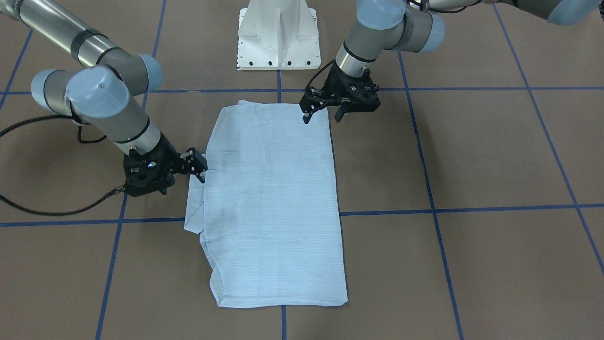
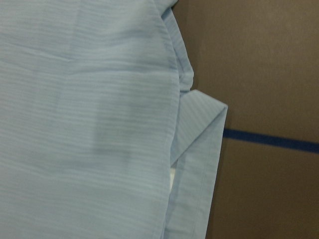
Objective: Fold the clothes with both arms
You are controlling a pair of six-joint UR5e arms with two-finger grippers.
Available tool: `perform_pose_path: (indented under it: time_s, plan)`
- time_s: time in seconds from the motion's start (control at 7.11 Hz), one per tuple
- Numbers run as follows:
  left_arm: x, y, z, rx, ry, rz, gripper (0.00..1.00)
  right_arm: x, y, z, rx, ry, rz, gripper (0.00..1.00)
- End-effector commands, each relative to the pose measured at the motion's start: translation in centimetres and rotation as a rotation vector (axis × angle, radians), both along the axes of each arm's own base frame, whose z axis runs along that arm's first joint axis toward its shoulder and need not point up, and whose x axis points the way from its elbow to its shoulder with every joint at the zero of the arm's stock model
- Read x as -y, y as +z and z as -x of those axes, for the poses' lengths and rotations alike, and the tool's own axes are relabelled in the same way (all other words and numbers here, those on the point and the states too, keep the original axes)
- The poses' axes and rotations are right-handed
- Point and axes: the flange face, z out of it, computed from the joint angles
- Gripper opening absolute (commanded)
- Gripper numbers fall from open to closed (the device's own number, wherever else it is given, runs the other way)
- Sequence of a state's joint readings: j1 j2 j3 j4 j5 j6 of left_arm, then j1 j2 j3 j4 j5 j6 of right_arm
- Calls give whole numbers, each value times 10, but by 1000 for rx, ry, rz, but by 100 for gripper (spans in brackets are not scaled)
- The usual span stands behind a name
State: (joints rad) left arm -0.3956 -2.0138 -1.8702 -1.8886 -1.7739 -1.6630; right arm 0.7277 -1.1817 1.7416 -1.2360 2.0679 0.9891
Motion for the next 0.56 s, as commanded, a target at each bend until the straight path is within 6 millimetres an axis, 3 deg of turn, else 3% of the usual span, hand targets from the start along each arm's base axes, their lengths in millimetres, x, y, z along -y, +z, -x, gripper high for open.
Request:
perform_pose_path:
  time_s: [0.0, 0.42]
  plan:
    - [-58, 21, -38, 82, 33, 67, 99, -64, -31, -4, -21, -6, 123, 100]
    - [-56, 26, -41, 113, 29, 76, 89, -75, -39, 1, -20, 7, 136, 100]
